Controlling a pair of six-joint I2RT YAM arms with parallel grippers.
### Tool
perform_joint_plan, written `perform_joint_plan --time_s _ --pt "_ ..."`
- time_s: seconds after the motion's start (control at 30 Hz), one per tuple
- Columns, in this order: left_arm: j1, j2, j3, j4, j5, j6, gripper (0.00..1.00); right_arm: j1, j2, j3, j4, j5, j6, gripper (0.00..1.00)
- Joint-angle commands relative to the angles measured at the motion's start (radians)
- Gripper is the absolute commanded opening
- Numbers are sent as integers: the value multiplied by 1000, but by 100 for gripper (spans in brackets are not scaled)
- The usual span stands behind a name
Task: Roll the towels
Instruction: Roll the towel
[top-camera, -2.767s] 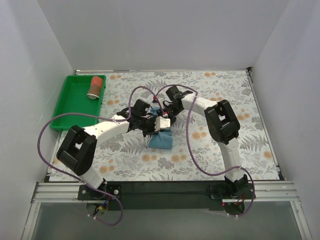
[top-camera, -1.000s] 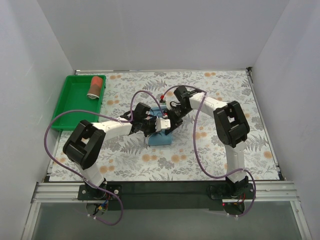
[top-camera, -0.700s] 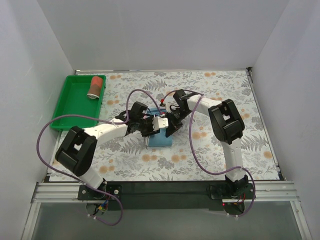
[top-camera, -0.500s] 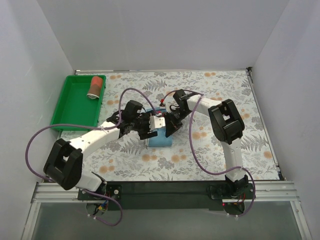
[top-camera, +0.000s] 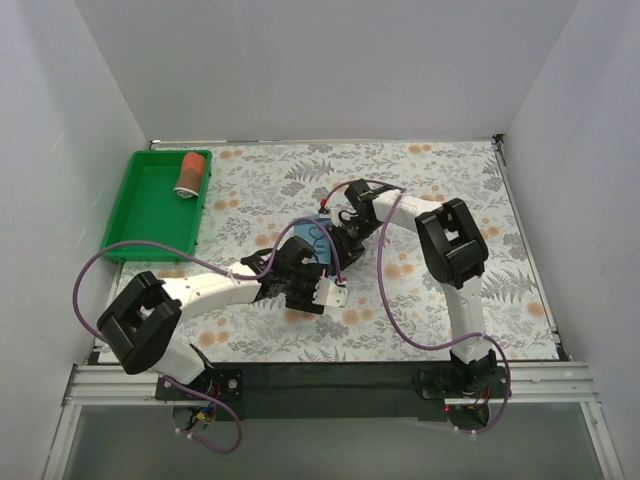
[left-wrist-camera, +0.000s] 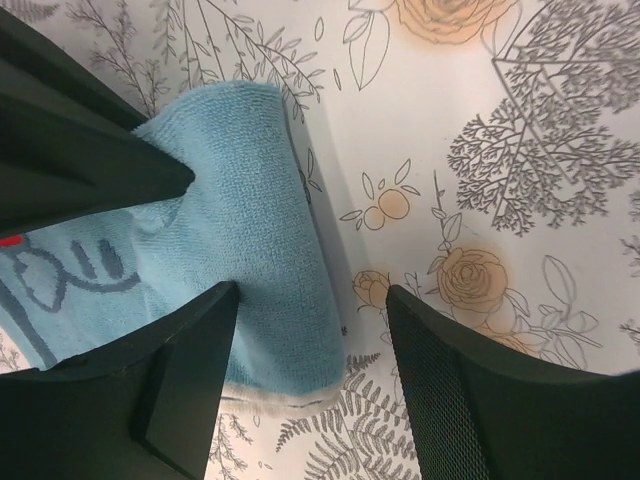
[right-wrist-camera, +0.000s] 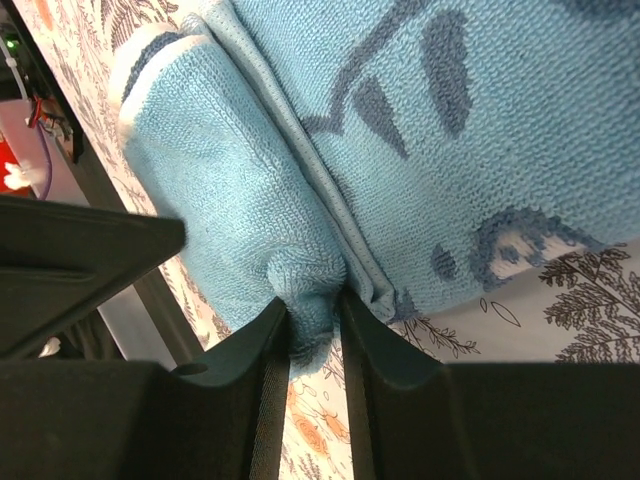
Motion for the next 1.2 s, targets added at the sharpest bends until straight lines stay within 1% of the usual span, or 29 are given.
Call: perform_joint_plan --time_s 0.0,0.07,0.1,0.2,0.3,0.33,0.4,0.43,0.47,0.5,0.53,0.57,0.6,0.63,0.7,0.73,0.8,0.83,0.87,0.9,0.93,1.0,1.03,1.07,1.17 --pt "-22 16 -25 88 -105 45 57 16 56 -5 17 121 -26 29" --pt "-39 42 -39 106 -119 54 56 16 62 -1 16 120 -23 29" --pt "-40 54 -45 111 -126 57 54 16 63 -1 14 123 -25 30" --pt "-42 91 -80 142 -149 68 50 18 67 1 11 127 -28 31" --pt "-42 120 -99 150 -171 55 33 18 65 3 10 138 -31 34" --pt "-42 128 -97 146 -172 46 20 19 62 6 8 140 -35 35" --pt "-42 134 -77 93 -144 11 13 16 53 16 4 156 -40 36" --pt "-39 138 -67 64 -125 -6 9 12 33 18 -2 161 -49 40" --pt "-37 141 -30 -9 -58 -26 5 10 18 18 -3 169 -54 43" --pt "-33 146 -13 -51 -19 -61 2 4 2 19 -6 188 -60 46" --pt "-23 152 4 -85 22 -84 0 -10 -36 24 -10 198 -69 54" --pt "-17 154 18 -147 98 -96 0 -21 -57 27 -13 204 -84 58" --pt "-13 157 41 -174 142 -109 0 -33 -80 29 -15 201 -94 62" --pt "-5 161 50 -194 169 -141 0 -62 -134 29 -15 193 -98 71" --pt "4 183 77 -248 243 -169 0 -100 -189 23 -13 143 -114 81" --pt "16 195 88 -264 263 -187 0 -135 -244 15 -13 127 -121 93" --pt "35 235 130 -324 330 -195 0 -174 -298 0 -10 85 -143 96" --pt "55 252 146 -346 355 -204 0 -211 -359 -11 -13 69 -153 98" --pt "68 270 165 -388 383 -207 0 -226 -389 -39 -13 58 -164 99" --pt "84 308 182 -413 439 -207 0 -238 -419 -53 -15 58 -190 99" --pt "117 325 214 -432 470 -213 0 -258 -487 -74 -12 63 -199 99" --pt "148 373 243 -487 524 -207 0 -266 -559 -138 -9 78 -232 99" --pt "170 390 265 -501 547 -207 0 -268 -629 -158 -12 78 -265 99" --pt "179 407 280 -528 562 -207 0 -268 -666 -178 -13 74 -281 99" --pt "214 486 334 -600 619 -172 0 -263 -812 -286 -15 5 -350 97"
